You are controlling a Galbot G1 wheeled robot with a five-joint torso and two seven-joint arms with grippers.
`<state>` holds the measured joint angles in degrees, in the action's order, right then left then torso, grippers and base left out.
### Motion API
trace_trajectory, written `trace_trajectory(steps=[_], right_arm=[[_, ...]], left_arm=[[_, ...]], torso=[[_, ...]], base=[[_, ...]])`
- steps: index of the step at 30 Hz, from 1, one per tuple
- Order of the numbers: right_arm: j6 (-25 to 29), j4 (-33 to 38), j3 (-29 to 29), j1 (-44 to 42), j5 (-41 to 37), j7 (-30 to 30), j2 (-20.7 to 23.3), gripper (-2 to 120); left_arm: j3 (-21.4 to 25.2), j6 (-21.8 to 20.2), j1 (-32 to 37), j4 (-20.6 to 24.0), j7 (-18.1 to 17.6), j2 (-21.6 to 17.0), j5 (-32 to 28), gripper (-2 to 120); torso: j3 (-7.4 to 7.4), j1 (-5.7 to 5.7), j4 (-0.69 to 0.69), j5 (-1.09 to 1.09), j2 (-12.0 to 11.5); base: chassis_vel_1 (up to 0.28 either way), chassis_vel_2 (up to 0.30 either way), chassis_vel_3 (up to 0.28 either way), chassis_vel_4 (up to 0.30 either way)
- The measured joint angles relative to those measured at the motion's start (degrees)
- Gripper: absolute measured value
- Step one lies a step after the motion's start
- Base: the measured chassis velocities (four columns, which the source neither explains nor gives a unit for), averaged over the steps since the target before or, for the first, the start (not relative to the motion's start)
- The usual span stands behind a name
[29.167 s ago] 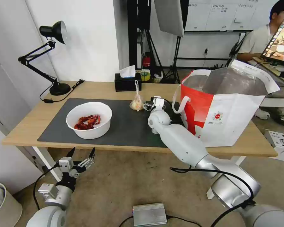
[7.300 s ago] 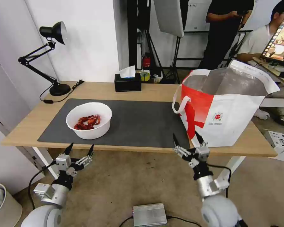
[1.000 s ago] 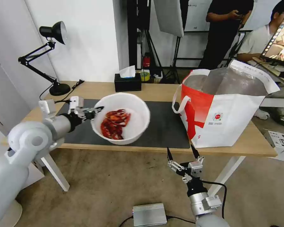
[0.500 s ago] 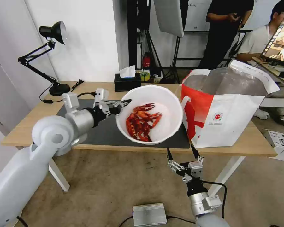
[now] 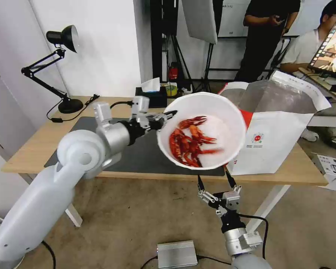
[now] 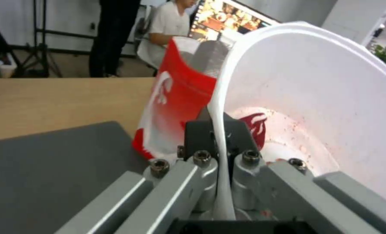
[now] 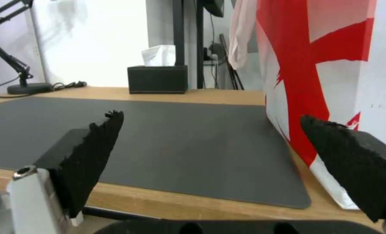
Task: Pick up the trash from the table and place it into the takeout bag.
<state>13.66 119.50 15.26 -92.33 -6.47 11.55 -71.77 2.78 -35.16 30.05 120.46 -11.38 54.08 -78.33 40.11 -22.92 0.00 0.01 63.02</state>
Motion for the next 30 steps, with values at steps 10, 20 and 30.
trace_trajectory(steps=[10, 20, 30], right_arm=[[0.0, 0.0, 0.0, 0.0, 0.0, 0.0, 0.0, 100], [0.0, 0.0, 0.0, 0.0, 0.0, 0.0, 0.0, 100], [0.0, 0.0, 0.0, 0.0, 0.0, 0.0, 0.0, 100]], left_arm=[[-6.9, -1.0, -5.2, -3.1, -2.1, 4.0, -0.6, 0], [-13.5, -1.1, -13.5, -8.4, -4.9, 10.9, -2.6, 0], [-17.4, -1.2, -19.5, -12.8, -6.4, 16.3, -4.2, 0]], torso=[[0.00, 0.00, 0.01, -0.01, 0.0], [0.00, 0.00, 0.00, 0.00, 0.0], [0.00, 0.00, 0.00, 0.00, 0.0]], base=[[0.000, 0.000, 0.000, 0.000], [0.000, 0.000, 0.000, 0.000], [0.000, 0.000, 0.000, 0.000]])
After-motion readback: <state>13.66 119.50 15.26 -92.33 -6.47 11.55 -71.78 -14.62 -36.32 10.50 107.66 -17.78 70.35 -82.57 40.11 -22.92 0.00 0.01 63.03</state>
